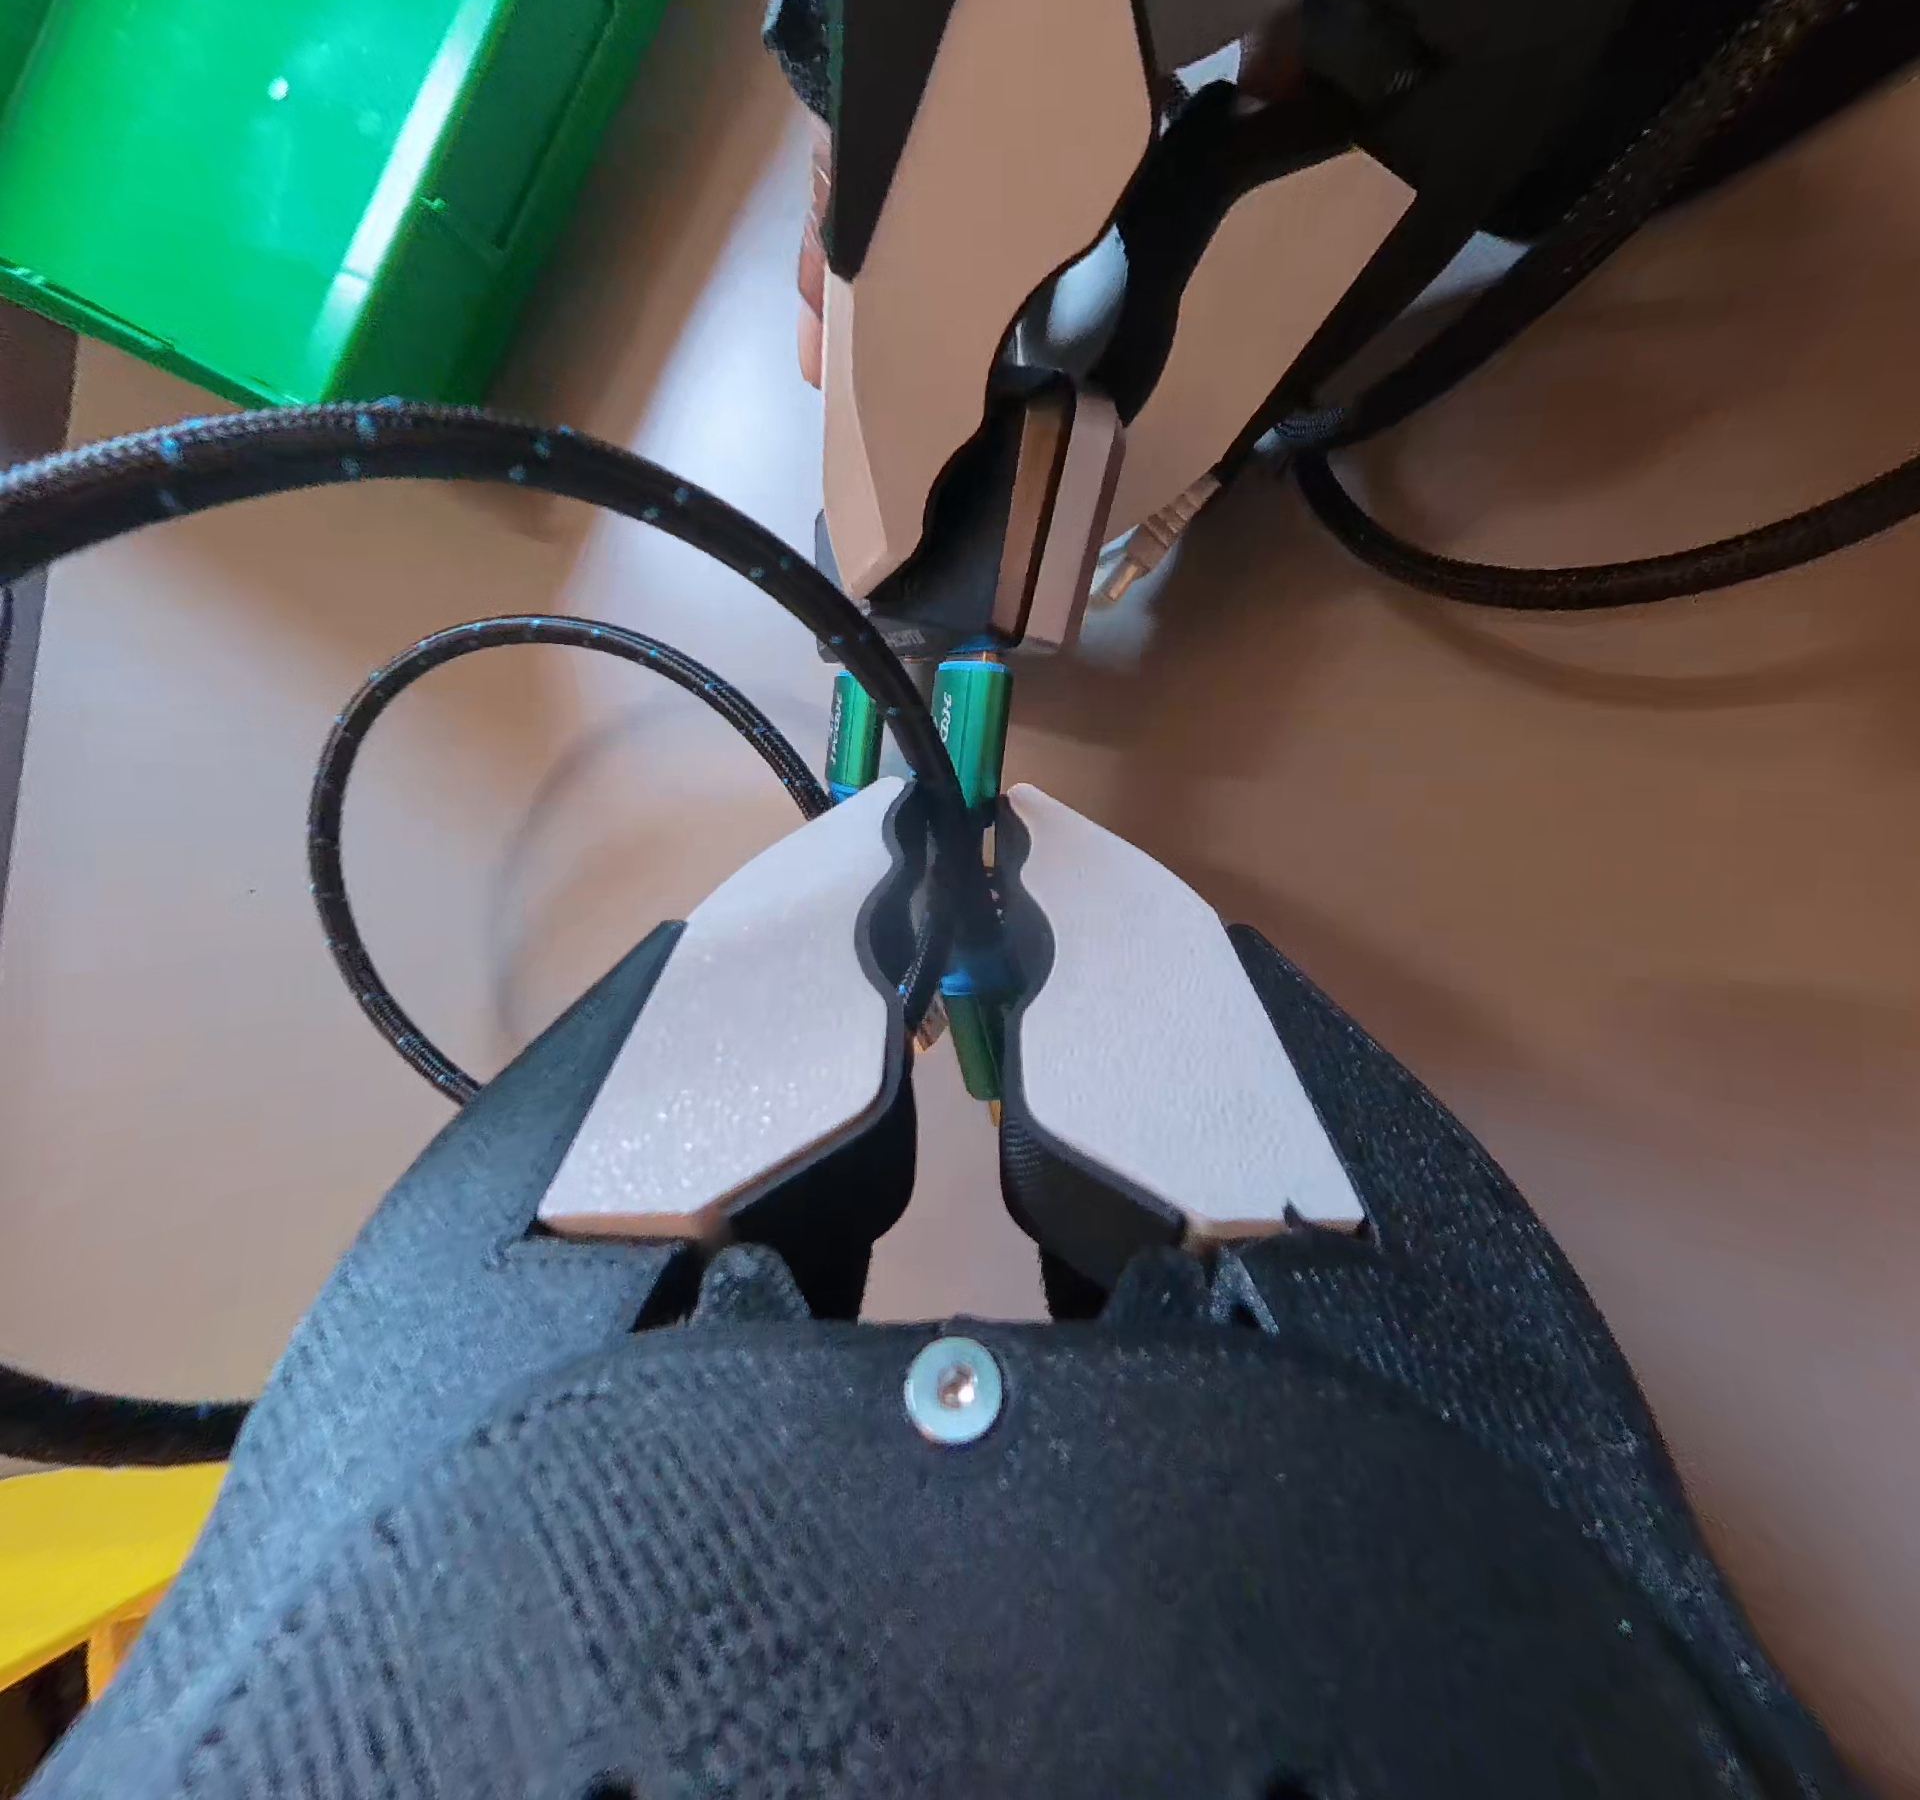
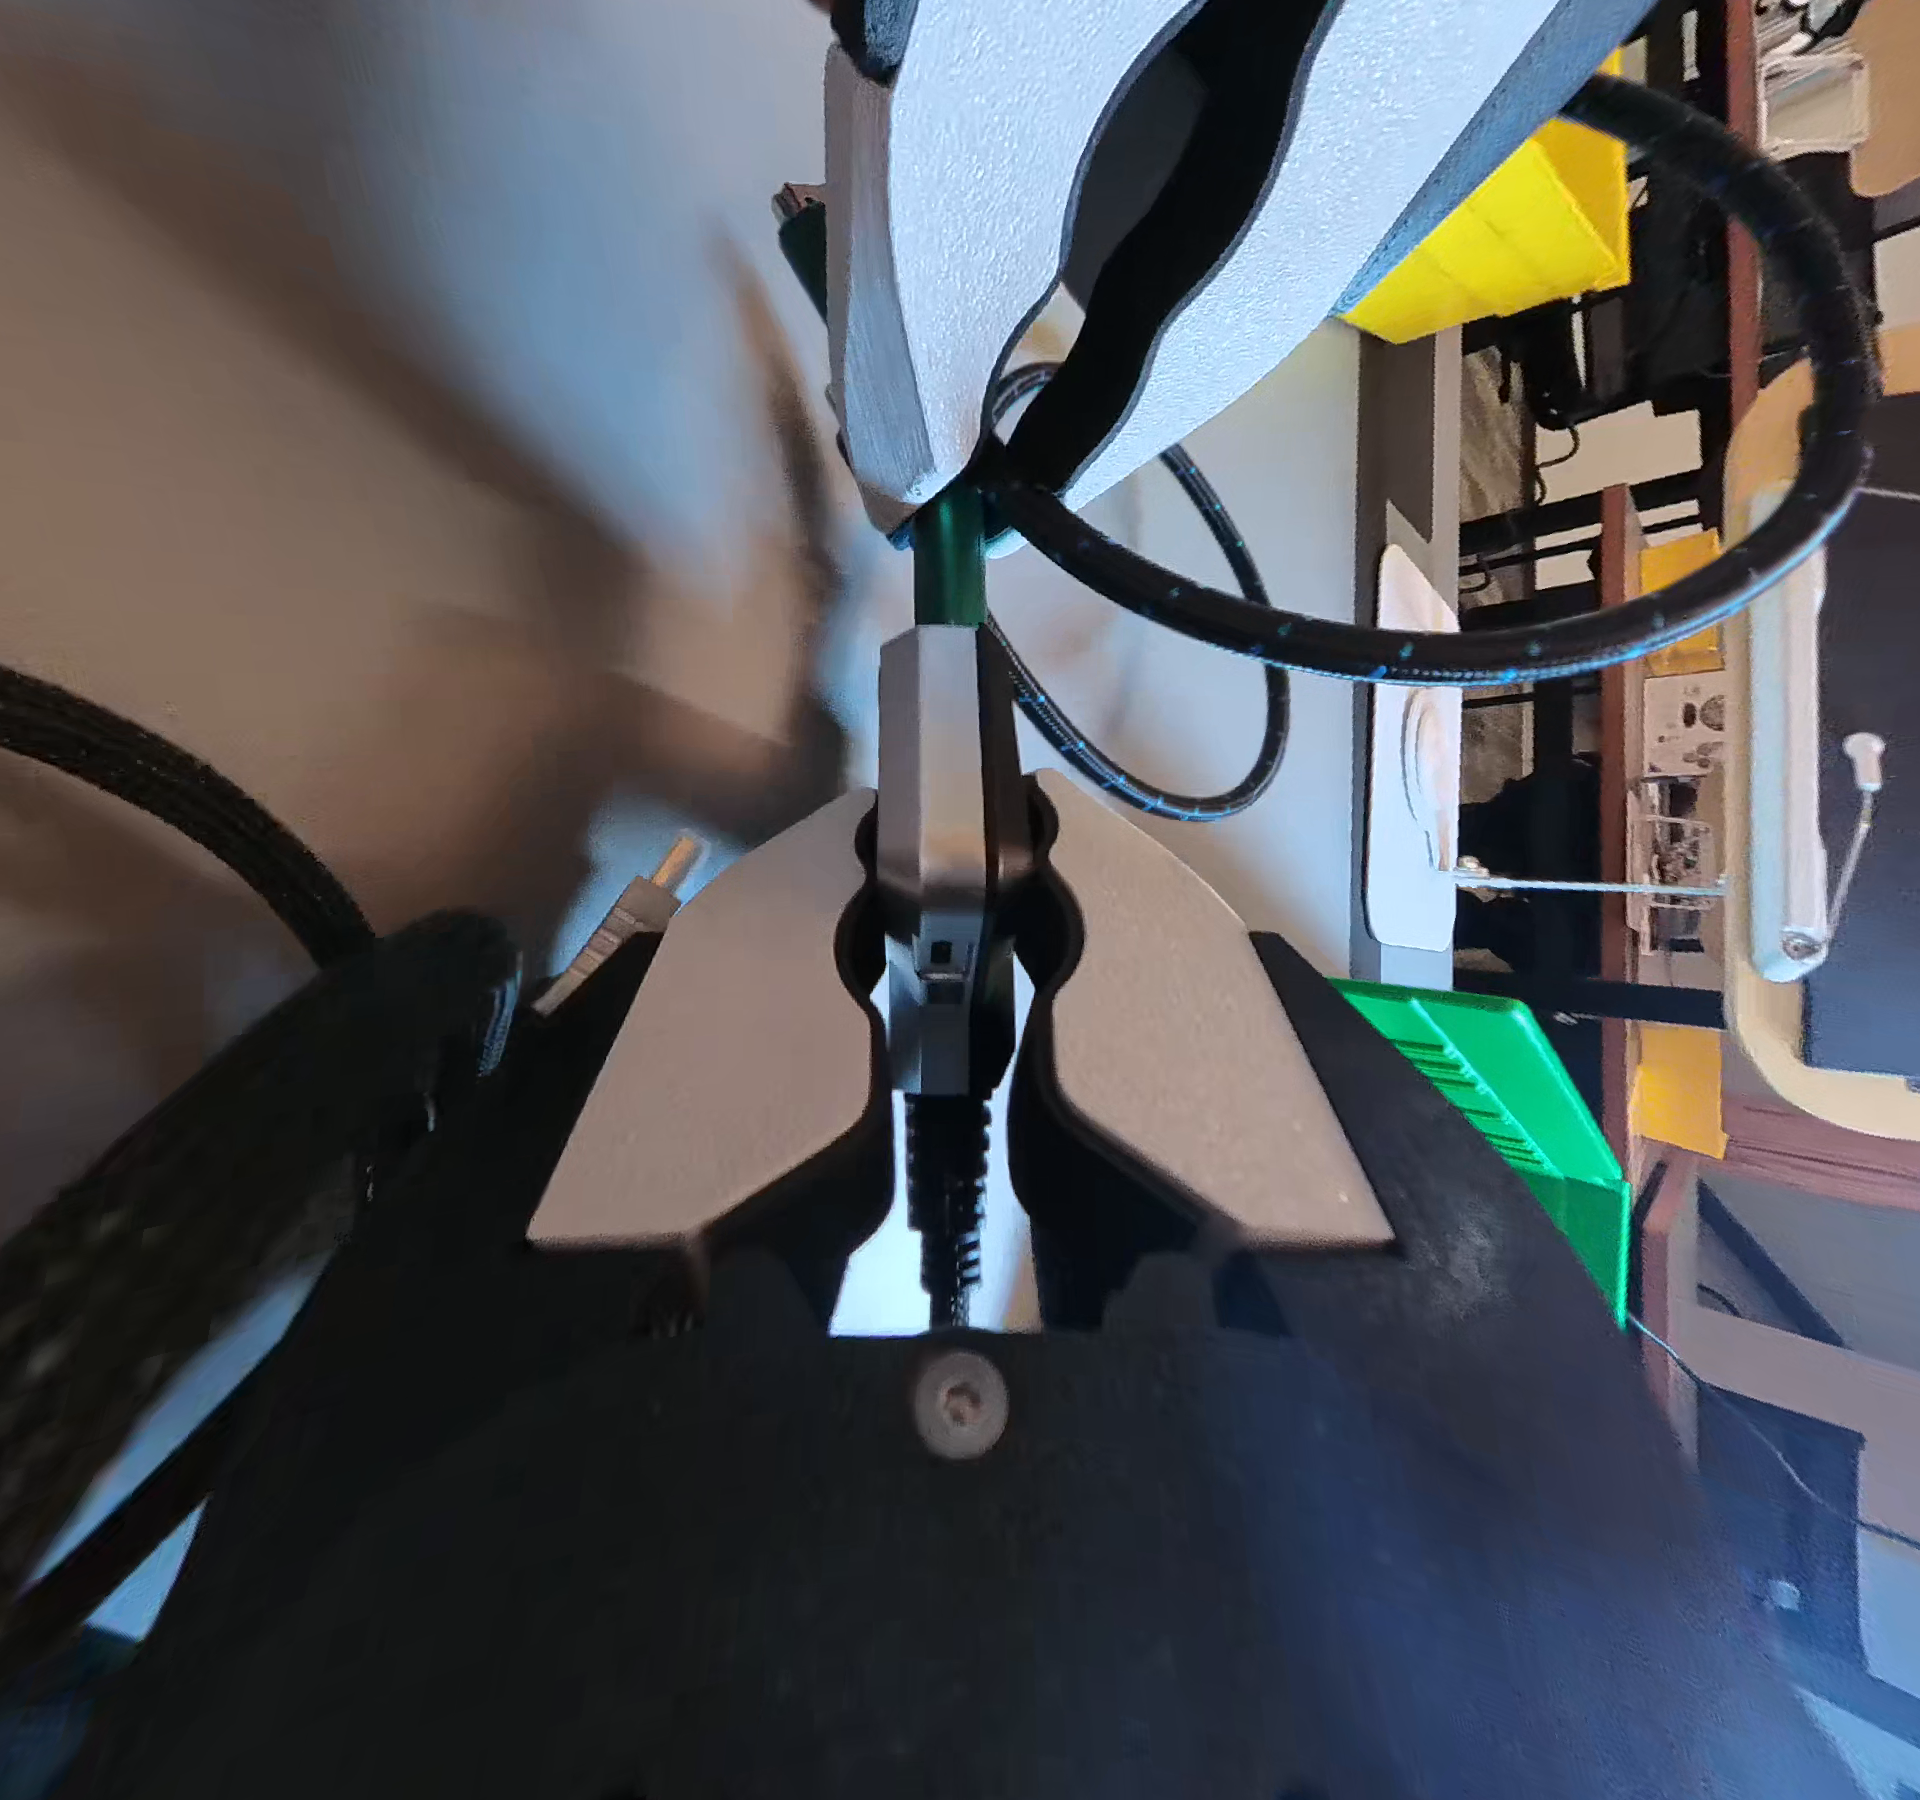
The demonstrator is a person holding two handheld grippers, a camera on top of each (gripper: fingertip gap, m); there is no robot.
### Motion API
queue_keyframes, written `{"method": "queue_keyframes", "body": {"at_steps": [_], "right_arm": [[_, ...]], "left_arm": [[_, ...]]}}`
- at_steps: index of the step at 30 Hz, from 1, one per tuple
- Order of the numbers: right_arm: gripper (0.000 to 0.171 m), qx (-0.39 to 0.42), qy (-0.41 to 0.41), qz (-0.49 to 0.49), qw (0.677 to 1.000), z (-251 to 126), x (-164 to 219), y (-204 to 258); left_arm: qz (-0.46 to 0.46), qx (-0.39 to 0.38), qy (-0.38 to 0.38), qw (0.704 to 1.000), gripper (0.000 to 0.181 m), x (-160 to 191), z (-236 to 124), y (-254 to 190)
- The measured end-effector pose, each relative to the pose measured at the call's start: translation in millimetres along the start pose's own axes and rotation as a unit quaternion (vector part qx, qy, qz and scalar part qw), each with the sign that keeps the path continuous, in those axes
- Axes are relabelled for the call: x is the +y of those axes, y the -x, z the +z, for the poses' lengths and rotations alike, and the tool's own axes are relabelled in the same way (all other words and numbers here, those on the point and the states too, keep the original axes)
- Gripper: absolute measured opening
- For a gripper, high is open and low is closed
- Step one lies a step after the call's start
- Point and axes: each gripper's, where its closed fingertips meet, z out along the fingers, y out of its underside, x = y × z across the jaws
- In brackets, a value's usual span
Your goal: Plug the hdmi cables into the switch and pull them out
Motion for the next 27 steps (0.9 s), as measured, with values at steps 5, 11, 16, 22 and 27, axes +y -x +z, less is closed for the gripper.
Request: {"method": "queue_keyframes", "body": {"at_steps": [5,11,16,22,27], "right_arm": [[0.022,-0.012,-0.003,-0.001,1.000,5.0,-2.7,5.1],[0.022,0.058,-0.024,0.071,0.996,-20.4,8.8,-31.3],[0.023,0.150,-0.080,0.165,0.972,-74.2,8.2,-107.8],[0.022,0.275,-0.085,0.147,0.946,-128.1,2.4,-259.8],[0.022,0.381,-0.087,0.076,0.917,-168.3,-10.7,-390.6]], "left_arm": [[0.009,0.012,-0.005,1.000,0.014,9.9,-0.1,-3.8],[-0.018,-0.099,-0.244,0.965,0.027,-27.4,-88.7,43.5],[-0.163,-0.161,-0.384,0.895,0.029,9.3,-144.3,90.7],[-0.219,-0.122,-0.314,0.916,0.034,59.7,-89.7,92.0],[-0.174,-0.124,-0.272,0.938,0.037,61.5,-68.8,77.6]]}}
